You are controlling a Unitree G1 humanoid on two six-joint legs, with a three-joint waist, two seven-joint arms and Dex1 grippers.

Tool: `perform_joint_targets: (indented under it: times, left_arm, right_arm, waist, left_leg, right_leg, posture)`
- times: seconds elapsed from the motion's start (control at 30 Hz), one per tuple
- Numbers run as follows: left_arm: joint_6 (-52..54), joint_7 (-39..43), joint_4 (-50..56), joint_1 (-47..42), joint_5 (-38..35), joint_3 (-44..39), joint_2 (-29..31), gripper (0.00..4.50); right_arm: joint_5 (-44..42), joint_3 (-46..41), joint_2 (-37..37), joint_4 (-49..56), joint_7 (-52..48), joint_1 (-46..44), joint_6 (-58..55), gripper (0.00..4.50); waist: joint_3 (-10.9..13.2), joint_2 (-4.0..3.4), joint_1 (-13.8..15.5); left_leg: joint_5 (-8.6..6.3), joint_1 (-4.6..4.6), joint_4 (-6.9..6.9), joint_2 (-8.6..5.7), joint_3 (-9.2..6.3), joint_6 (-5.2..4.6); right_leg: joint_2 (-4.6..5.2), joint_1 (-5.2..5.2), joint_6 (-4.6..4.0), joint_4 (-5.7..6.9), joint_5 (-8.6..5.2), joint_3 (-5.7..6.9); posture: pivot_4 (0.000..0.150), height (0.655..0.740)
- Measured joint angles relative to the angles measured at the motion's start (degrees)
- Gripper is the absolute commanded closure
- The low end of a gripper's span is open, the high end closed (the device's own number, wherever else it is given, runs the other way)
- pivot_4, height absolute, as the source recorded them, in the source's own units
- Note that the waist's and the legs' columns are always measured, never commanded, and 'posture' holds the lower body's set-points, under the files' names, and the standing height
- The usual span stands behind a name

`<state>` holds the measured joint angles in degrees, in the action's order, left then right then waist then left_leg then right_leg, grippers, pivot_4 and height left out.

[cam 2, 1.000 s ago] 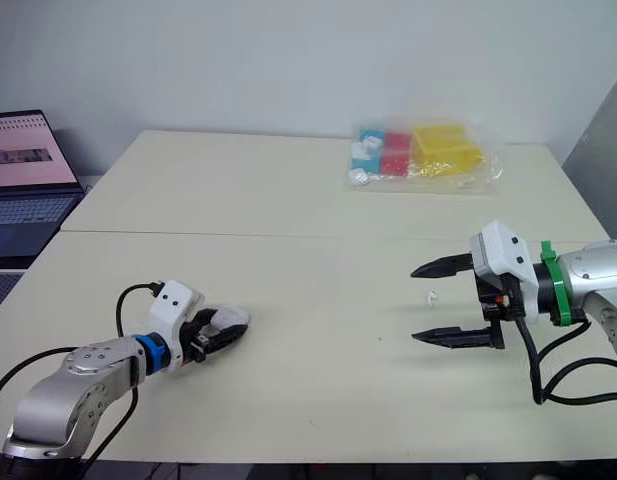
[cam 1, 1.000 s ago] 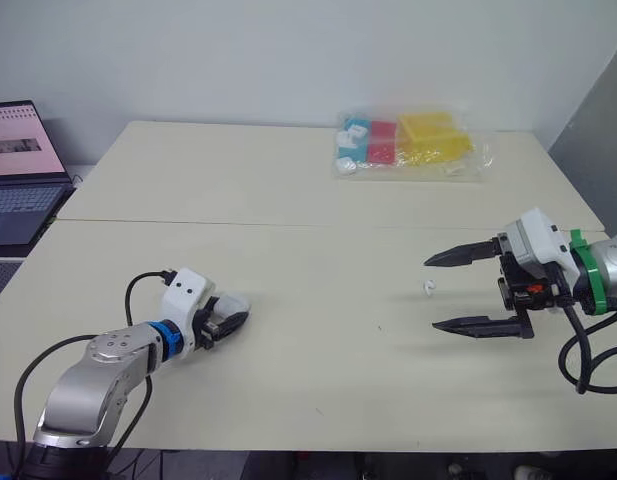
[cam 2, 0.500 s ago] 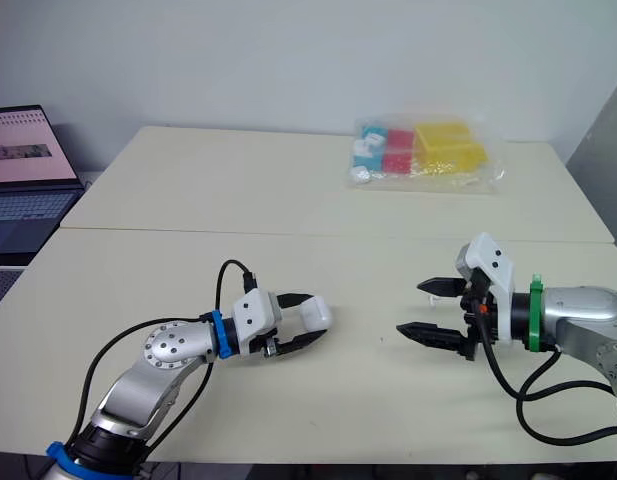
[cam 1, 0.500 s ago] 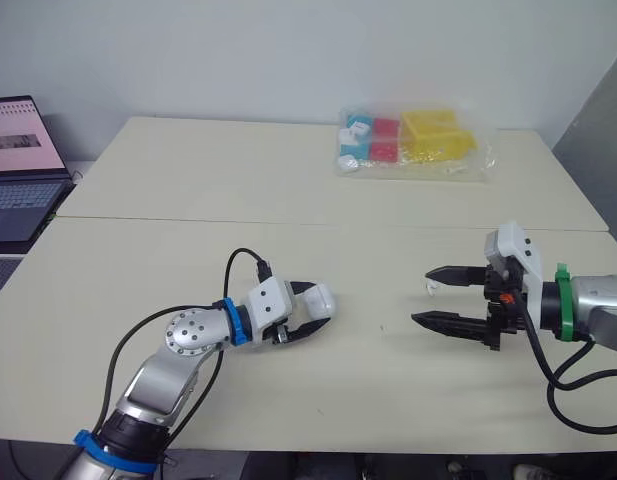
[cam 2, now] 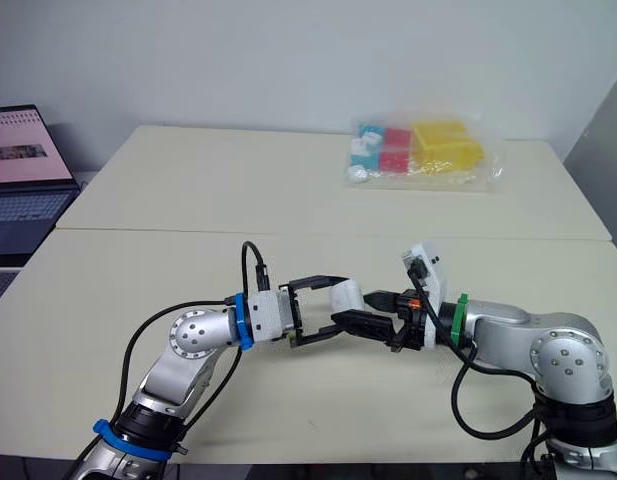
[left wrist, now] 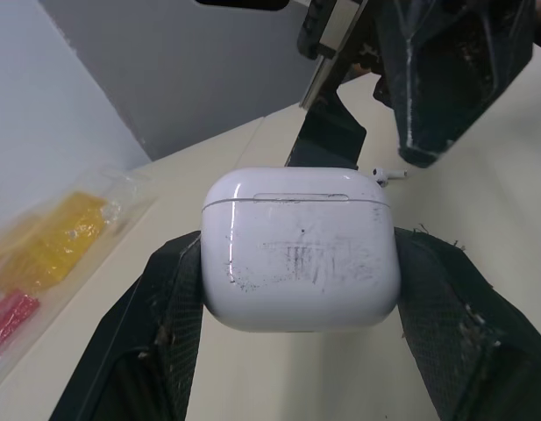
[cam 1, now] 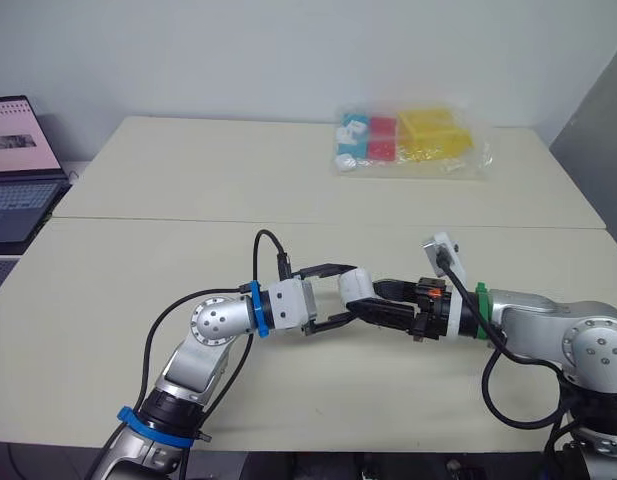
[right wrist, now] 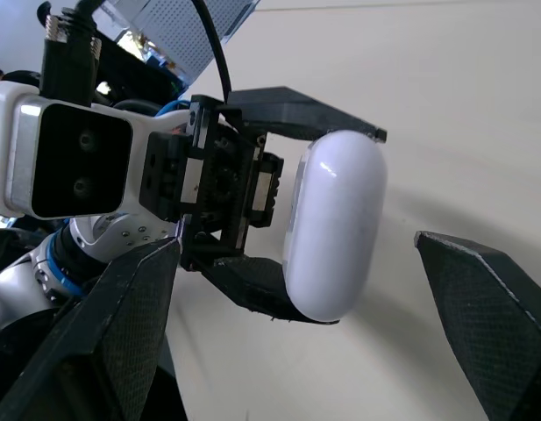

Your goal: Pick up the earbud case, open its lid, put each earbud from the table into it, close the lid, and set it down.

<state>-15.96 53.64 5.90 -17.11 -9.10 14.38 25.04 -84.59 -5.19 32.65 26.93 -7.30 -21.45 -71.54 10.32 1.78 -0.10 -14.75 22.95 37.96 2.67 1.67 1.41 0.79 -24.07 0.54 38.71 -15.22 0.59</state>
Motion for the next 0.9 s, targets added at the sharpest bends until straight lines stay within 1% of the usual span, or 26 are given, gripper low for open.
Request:
perform_joint_targets:
  times: [0.2, 0.23, 0.27, 0.3, 0.33, 0.37, 0.4, 0.43, 0.47, 0.5, 0.57, 0.9]
  left_arm:
    - [-1.02, 0.22, 0.15, 0.59, 0.00, -0.04, -0.07, 1.72]
    - [-1.03, 0.13, 0.28, 0.92, -0.01, -0.04, -0.12, 1.72]
    - [-1.08, 0.10, 0.40, 1.32, -0.04, -0.04, -0.12, 1.72]
    - [-1.08, 0.06, 0.53, 1.70, -0.07, -0.04, -0.12, 1.72]
    - [-1.11, 0.06, 0.71, 2.06, -0.15, -0.04, -0.12, 1.72]
    - [-1.14, 0.07, 0.86, 2.38, -0.31, -0.04, -0.12, 1.72]
    - [-1.14, 0.06, 0.98, 2.58, -0.56, -0.04, -0.12, 1.72]
    - [-1.15, -0.03, 1.04, 2.77, -0.89, -0.04, -0.19, 1.72]
    - [-1.39, -0.10, 1.20, 2.82, -1.11, -0.04, -0.30, 1.72]
    - [-1.62, -0.18, 1.36, 2.82, -1.15, -0.04, -0.35, 1.72]
    - [-2.16, -0.37, 1.55, 2.81, -1.10, -0.09, -0.35, 1.72]
    - [-3.42, -1.06, 1.38, 2.82, -0.82, -0.38, -0.98, 1.72]
  right_arm:
    - [-2.63, 1.10, 1.76, -2.03, -0.06, -0.06, 0.25, 0.00]
    - [-2.78, 1.26, 2.04, -2.49, -0.11, -0.07, 0.33, 0.38]
    - [-3.04, 1.57, 2.52, -2.80, -0.18, -0.07, 0.35, 0.59]
    - [-3.42, 1.85, 2.85, -3.01, -0.35, -0.09, 0.35, 0.90]
    - [-3.92, 1.98, 3.12, -3.23, -0.51, -0.09, 0.35, 1.30]
    - [-4.47, 1.99, 3.32, -3.48, -0.67, -0.10, 0.37, 1.61]
    - [-4.83, 2.02, 3.56, -3.60, -0.87, -0.14, 0.39, 2.05]
    - [-5.56, 2.06, 3.90, -3.81, -1.11, -0.23, 0.39, 2.33]
    - [-5.93, 2.09, 4.37, -4.16, -1.16, -0.32, 0.39, 2.84]
    - [-6.17, 2.09, 4.68, -4.36, -1.16, -0.35, 0.39, 3.05]
    - [-6.55, 2.20, 5.04, -4.76, -1.17, -0.38, 0.54, 3.74]
    - [-7.84, 3.71, 6.43, -5.91, -1.13, -2.17, 1.17, 3.75]
  waist:
    - [0.00, 0.00, -0.03]
    - [0.00, 0.00, -0.04]
    - [0.00, 0.00, -0.04]
    - [0.00, 0.00, -0.04]
    - [0.00, 0.00, -0.04]
    - [0.00, 0.00, -0.03]
    - [0.00, 0.00, -0.03]
    - [0.00, 0.00, -0.03]
    - [0.00, 0.00, -0.04]
    - [0.00, 0.00, -0.03]
    - [0.00, 0.00, -0.03]
    - [0.00, 0.00, -0.03]
  left_leg:
    - [0.00, -0.02, 0.00, 0.01, 0.00, 0.00]
    - [0.00, -0.03, 0.00, 0.01, 0.00, 0.00]
    - [0.00, -0.03, 0.00, 0.02, -0.01, 0.00]
    - [0.00, -0.03, 0.00, 0.02, -0.01, 0.00]
    - [0.00, -0.02, 0.00, 0.03, -0.01, 0.00]
    - [0.00, -0.03, 0.00, 0.03, 0.00, 0.00]
    - [0.00, -0.02, 0.00, 0.03, -0.01, 0.00]
    - [0.00, -0.03, 0.00, 0.03, -0.01, 0.00]
    - [0.00, -0.02, 0.00, 0.03, -0.01, 0.00]
    - [0.00, -0.02, 0.00, 0.03, -0.01, 0.00]
    - [0.00, -0.03, 0.00, 0.03, 0.00, 0.00]
    - [0.00, -0.02, 0.00, 0.03, 0.01, 0.00]
  right_leg:
    - [0.00, 0.00, 0.00, 0.00, 0.00, -0.02]
    - [0.00, 0.00, 0.00, 0.01, 0.00, -0.03]
    - [-0.01, 0.00, 0.00, 0.01, 0.00, -0.02]
    - [-0.02, 0.00, 0.00, 0.01, 0.00, -0.02]
    - [-0.03, 0.00, 0.00, 0.01, 0.00, -0.01]
    - [-0.03, 0.00, 0.00, 0.01, 0.00, -0.01]
    - [-0.03, 0.00, 0.00, 0.01, 0.00, -0.01]
    - [-0.03, 0.00, 0.00, 0.01, 0.00, -0.02]
    - [-0.03, 0.00, 0.00, 0.01, 0.00, -0.02]
    - [-0.03, 0.00, 0.00, 0.01, 0.00, -0.02]
    - [-0.03, 0.00, 0.01, 0.01, 0.00, -0.03]
    - [-0.05, 0.00, 0.01, 0.00, 0.00, -0.03]
  posture:
    - [0.150, 0.7378]
    - [0.150, 0.7378]
    - [0.150, 0.7378]
    - [0.150, 0.7378]
    - [0.150, 0.7378]
    - [0.150, 0.7378]
    - [0.150, 0.7378]
    - [0.150, 0.7378]
    - [0.150, 0.7378]
    - [0.150, 0.7378]
    - [0.150, 0.7378]
    - [0.150, 0.7378]
